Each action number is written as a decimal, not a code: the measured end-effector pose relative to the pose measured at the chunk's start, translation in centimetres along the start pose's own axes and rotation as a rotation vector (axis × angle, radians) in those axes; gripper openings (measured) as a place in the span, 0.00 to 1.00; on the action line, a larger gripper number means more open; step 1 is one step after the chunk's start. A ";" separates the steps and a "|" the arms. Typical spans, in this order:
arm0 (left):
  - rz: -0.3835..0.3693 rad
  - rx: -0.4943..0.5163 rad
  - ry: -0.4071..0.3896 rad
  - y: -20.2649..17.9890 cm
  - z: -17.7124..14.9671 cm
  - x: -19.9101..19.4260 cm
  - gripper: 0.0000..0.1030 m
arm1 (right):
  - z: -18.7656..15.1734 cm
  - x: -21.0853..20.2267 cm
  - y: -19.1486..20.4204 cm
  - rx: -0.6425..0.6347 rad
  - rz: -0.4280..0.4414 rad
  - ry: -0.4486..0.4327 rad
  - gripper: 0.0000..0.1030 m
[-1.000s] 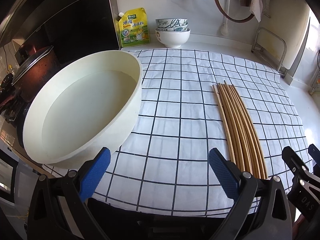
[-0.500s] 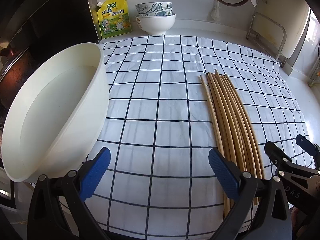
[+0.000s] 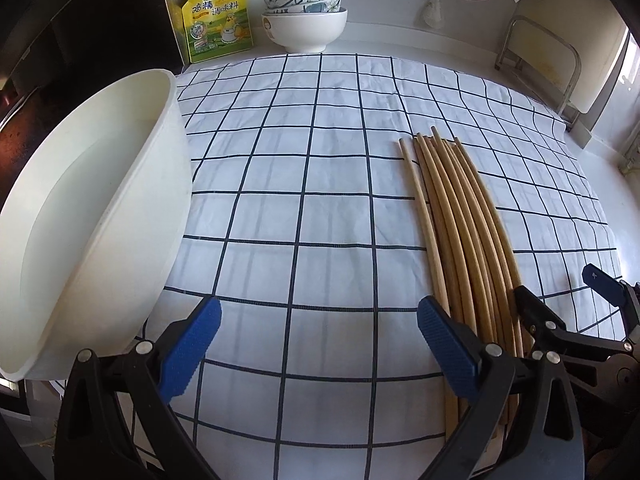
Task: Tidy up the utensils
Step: 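Lower the left tool onto one wooden chopstick and close it while the right tool grasps another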
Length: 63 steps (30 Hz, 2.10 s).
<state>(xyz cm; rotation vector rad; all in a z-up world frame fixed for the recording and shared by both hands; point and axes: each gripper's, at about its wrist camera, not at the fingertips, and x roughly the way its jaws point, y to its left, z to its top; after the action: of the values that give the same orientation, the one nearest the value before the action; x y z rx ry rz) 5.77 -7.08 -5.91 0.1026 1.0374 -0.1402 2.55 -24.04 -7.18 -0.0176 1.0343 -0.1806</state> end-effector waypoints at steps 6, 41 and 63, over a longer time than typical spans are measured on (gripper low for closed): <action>-0.020 0.000 0.010 -0.8 0.2 0.4 0.94 | 0.0 0.2 -1.5 0.029 0.000 -0.005 0.92; -0.063 0.076 -0.004 -3.2 0.2 0.9 0.59 | 0.7 0.1 -1.0 -0.025 0.100 -0.068 0.52; -0.213 0.072 0.071 -3.2 0.5 0.2 0.07 | 0.8 -0.4 -1.2 0.050 0.169 -0.040 0.06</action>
<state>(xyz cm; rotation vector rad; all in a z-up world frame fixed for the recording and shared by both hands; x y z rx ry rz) 5.81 -10.32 -5.90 0.0626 1.1132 -0.3700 2.81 -25.18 -6.29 0.1106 0.9864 -0.0518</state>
